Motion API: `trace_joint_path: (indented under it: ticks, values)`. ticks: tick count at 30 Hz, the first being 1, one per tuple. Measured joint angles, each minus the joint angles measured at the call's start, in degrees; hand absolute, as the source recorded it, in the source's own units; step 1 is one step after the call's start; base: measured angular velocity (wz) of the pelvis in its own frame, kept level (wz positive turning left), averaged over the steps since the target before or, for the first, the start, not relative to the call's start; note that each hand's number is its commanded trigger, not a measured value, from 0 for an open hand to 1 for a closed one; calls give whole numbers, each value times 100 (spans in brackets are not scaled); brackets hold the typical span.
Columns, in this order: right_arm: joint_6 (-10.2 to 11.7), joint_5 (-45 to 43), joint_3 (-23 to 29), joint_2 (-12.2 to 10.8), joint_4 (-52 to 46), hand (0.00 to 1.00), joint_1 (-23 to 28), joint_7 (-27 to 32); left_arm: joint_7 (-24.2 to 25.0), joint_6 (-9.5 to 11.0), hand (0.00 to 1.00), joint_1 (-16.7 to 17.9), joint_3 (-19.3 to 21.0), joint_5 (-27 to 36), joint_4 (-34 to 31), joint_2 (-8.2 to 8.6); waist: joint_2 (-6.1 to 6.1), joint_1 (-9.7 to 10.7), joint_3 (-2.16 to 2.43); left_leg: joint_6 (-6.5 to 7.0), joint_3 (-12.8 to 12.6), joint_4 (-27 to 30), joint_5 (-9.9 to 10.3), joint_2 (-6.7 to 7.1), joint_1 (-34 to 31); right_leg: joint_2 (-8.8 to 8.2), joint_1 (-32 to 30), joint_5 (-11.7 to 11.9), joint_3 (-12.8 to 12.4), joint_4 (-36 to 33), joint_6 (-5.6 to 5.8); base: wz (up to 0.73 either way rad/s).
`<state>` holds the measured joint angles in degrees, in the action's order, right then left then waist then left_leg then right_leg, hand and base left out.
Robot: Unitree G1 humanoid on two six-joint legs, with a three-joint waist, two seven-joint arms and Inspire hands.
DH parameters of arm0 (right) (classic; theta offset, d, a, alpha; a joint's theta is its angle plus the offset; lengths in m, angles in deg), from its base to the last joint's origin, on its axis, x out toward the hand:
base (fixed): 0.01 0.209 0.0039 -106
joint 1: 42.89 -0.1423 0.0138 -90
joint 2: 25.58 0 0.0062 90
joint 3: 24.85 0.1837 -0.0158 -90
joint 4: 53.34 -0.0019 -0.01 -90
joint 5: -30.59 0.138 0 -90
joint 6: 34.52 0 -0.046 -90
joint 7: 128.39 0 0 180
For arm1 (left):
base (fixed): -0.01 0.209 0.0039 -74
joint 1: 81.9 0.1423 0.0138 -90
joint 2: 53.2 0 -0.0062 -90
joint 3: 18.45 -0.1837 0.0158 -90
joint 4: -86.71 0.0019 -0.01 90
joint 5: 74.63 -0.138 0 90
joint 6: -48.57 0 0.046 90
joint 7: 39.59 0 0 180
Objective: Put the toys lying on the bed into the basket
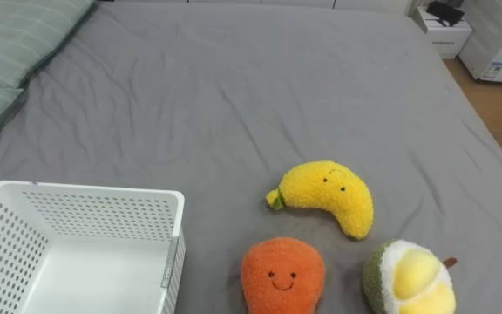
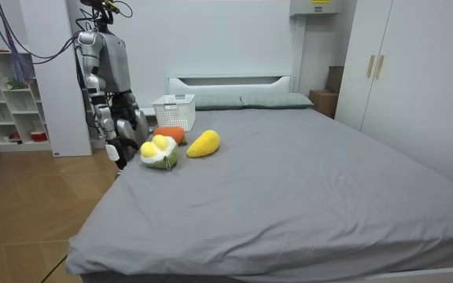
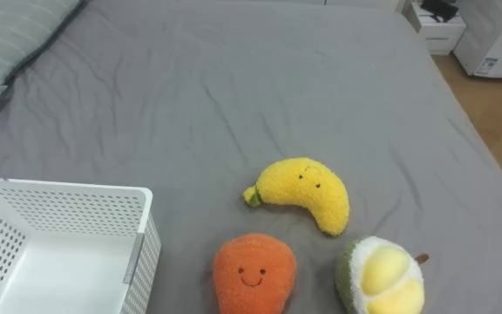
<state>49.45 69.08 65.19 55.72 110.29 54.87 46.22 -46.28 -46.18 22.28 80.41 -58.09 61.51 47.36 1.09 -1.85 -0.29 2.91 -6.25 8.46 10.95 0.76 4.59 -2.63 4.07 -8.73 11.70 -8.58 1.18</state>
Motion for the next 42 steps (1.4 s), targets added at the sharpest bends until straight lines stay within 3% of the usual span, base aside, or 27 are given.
trace_joint_path:
  ticks: [21,24,27,34,38,42]
  values:
    - [43,85,65,4,-9,0,34,-41,-21,1,0,-104,2,-39,121,-12,5,28,0,-1,-45,-11,-1,-5,13,5,-39,2,-52,-14,-1,-1]
    - [18,217,269,1,-1,0,73,52,-45,0,0,-70,119,-32,115,-17,35,70,6,-1,-75,-18,-1,-7,18,3,-63,1,-68,-13,-2,-5]
    - [-26,311,815,24,25,0,207,168,-49,-5,0,-21,440,-40,116,-50,113,189,5,-1,-73,-19,-2,-10,17,4,-48,1,-67,-19,-2,0]
    - [-179,470,1956,319,-71,0,528,859,-55,-85,0,122,913,-100,40,-314,320,384,-2,-1,-154,-68,0,-17,87,17,-29,0,-180,-35,-4,-8]
    - [-187,7,2276,706,-942,0,444,1417,-55,-105,0,91,945,-389,26,-508,373,459,-6,4,-267,-67,1,-19,102,4,-122,0,-247,-160,-15,-18]
    - [-113,-663,2357,789,-2073,0,390,1977,-60,-108,0,95,901,-511,-82,-513,394,467,1,7,-304,-61,1,-13,96,-5,-185,-11,-285,-219,-13,-7]
